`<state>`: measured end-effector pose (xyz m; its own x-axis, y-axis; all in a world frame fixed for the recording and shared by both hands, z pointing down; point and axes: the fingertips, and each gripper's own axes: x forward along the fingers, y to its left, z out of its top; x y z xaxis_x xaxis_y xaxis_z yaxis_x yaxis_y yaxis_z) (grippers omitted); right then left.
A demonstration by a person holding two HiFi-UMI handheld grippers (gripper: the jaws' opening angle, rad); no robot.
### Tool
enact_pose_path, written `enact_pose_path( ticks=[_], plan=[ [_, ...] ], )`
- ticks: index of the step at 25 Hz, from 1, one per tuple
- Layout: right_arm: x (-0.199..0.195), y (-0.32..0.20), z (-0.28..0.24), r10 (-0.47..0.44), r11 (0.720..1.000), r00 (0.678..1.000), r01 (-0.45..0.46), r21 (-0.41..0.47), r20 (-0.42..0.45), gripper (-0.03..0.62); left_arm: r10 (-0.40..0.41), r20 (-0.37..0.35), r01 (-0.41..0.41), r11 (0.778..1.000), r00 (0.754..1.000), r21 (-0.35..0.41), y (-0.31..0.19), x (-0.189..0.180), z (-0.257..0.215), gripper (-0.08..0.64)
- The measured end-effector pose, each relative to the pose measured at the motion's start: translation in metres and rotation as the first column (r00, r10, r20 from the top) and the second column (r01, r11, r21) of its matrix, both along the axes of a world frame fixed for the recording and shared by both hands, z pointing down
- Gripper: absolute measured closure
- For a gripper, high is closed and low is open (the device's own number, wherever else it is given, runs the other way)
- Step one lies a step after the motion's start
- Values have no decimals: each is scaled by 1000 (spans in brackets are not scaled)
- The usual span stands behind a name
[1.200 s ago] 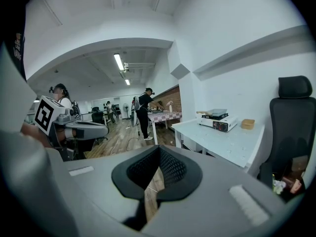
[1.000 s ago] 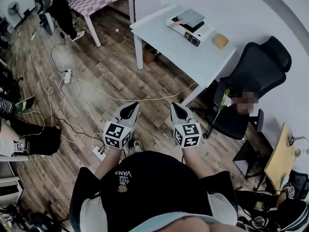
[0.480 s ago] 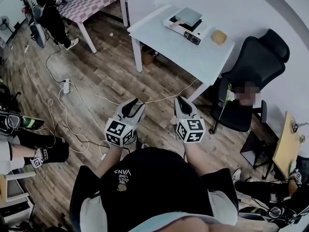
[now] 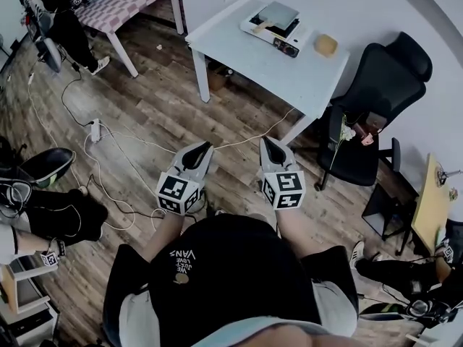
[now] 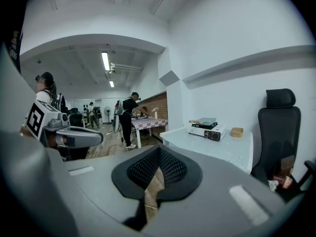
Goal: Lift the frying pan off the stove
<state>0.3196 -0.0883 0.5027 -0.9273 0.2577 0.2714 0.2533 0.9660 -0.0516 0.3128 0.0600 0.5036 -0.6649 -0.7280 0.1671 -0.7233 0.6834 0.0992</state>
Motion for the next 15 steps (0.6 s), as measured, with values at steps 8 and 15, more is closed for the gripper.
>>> enact_pose_path(
  ticks=[8, 15],
  plan=[
    [-4, -2, -9, -10, 998, 999, 12, -56, 33, 589, -15, 9, 15, 1000, 1000, 9, -1, -9, -5, 543],
    [-12, -13, -9, 23, 998, 999, -21, -64, 33, 589, 16, 11, -16, 1000, 1000, 10, -12, -16, -3, 543]
  ],
)
